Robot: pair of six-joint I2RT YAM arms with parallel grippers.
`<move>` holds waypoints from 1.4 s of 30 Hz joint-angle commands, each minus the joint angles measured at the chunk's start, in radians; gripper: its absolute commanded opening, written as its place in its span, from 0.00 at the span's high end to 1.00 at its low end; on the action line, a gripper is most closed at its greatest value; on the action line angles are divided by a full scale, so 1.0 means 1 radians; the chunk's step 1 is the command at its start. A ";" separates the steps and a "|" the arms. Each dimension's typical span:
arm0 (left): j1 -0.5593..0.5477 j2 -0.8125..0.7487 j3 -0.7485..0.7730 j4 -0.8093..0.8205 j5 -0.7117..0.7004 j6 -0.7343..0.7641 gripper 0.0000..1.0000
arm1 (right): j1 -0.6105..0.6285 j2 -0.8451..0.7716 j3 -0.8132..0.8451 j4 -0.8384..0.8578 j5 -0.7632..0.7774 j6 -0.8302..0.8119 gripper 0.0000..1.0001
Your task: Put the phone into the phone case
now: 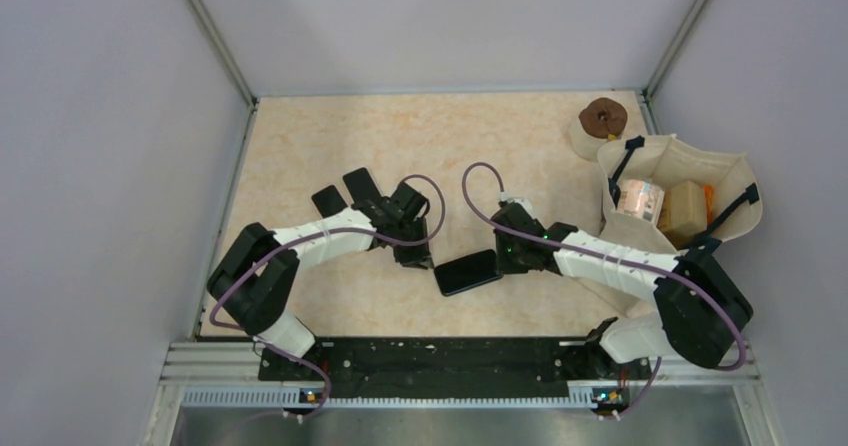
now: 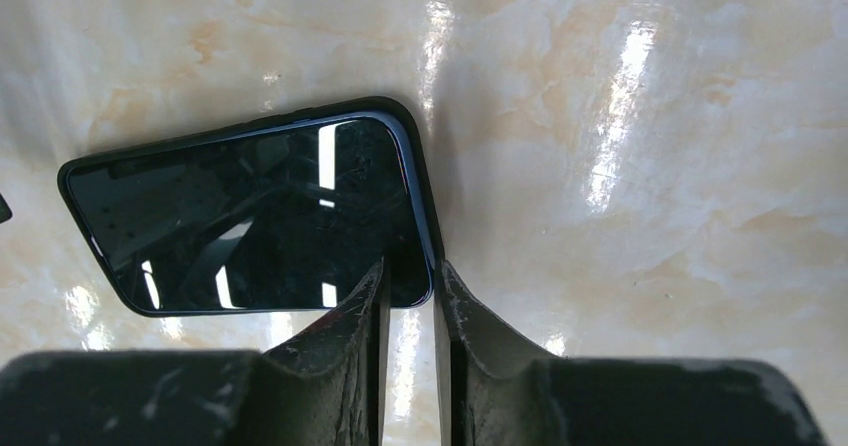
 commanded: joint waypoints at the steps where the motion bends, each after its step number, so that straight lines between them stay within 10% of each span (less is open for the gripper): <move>1: -0.005 -0.017 -0.012 0.050 0.023 -0.006 0.77 | 0.041 0.031 -0.005 -0.035 0.009 0.041 0.85; 8: -0.005 0.006 -0.023 0.073 0.031 -0.013 0.78 | 0.092 0.117 -0.005 -0.021 0.013 0.073 1.00; 26: -0.005 0.023 0.000 0.078 0.037 -0.006 0.78 | 0.227 0.269 -0.029 0.017 0.024 0.203 1.00; 42: -0.071 -0.075 -0.101 0.094 -0.006 -0.094 0.79 | 0.008 0.026 0.117 -0.026 0.014 -0.002 0.37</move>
